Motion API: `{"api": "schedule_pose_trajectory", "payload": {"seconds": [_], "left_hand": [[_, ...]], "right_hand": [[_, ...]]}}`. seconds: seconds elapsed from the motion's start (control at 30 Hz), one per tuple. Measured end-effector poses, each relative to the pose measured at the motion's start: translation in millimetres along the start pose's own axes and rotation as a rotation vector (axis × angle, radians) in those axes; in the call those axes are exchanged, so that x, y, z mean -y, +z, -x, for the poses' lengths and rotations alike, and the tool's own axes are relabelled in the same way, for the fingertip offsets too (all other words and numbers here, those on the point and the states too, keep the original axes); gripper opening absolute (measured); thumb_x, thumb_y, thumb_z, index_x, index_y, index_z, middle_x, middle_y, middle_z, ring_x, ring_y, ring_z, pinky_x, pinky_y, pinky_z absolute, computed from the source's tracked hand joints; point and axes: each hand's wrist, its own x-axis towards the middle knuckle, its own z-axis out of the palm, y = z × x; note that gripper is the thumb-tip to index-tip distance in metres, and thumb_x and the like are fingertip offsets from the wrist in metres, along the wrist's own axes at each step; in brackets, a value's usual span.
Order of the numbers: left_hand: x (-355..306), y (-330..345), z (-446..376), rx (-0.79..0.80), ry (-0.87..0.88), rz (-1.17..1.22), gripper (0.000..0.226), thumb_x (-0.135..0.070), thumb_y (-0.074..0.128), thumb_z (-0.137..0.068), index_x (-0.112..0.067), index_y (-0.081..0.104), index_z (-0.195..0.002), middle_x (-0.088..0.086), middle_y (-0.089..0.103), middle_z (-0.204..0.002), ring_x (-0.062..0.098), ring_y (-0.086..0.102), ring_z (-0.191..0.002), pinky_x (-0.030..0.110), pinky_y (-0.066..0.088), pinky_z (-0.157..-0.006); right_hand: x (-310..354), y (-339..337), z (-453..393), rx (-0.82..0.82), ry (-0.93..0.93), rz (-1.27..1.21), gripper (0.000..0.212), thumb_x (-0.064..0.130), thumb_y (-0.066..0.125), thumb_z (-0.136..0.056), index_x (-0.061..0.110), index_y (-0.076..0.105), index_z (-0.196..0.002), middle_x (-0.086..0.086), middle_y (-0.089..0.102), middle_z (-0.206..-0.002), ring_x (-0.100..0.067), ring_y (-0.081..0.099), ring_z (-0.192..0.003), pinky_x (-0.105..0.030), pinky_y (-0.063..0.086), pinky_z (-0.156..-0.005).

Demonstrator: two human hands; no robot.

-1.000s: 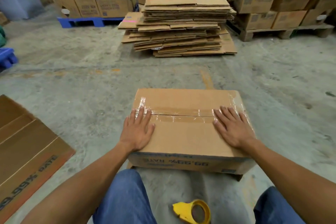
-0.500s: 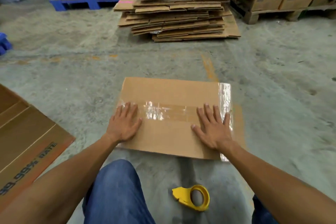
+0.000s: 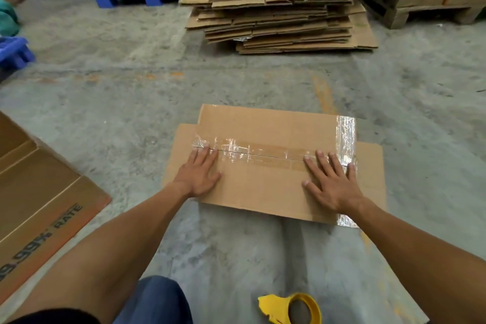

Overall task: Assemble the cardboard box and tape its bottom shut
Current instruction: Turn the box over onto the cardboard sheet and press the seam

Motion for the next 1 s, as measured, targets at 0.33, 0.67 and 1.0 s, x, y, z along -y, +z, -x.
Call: {"api": "schedule_pose_trajectory", "payload": {"seconds": [0.33, 0.67, 1.0], "left_hand": [[-6.9, 27.3, -53.1, -0.256, -0.027, -0.04, 0.067, -0.072, 0.021, -0.09, -0.042, 0.024, -0.15, -0.01, 0.022, -0.159, 0.022, 0.019, -0.143, 0.048, 0.022, -0.106], [-6.3, 33.7, -52.7, -0.261, -0.096, 0.047, 0.071, -0.072, 0.02, -0.09, -0.041, 0.014, -0.152, -0.008, 0.009, -0.162, 0.039, 0.014, -0.143, 0.057, 0.027, -0.111], [-19.4, 49.8, 16.9, -0.194, -0.182, 0.108, 0.073, -0.07, 0.031, -0.089, -0.04, 0.014, -0.153, -0.007, 0.006, -0.163, 0.043, 0.013, -0.143, 0.057, 0.022, -0.113]], "right_hand": [[-13.2, 18.1, -45.1, 0.009, 0.046, 0.018, 0.067, 0.071, 0.004, -0.09, 0.049, -0.008, -0.152, 0.012, -0.015, -0.164, -0.017, -0.014, -0.151, -0.057, -0.01, -0.117], [-18.7, 21.7, -45.7, -0.172, 0.35, -0.202, 0.071, 0.075, 0.013, -0.086, 0.046, 0.008, -0.151, 0.009, -0.005, -0.166, -0.033, 0.003, -0.149, -0.065, 0.022, -0.11], [-9.0, 15.9, -7.0, -0.07, 0.35, -0.237, 0.07, 0.074, 0.019, -0.087, 0.048, 0.006, -0.151, 0.012, -0.009, -0.165, -0.049, 0.027, -0.134, -0.059, 0.028, -0.106]]}}
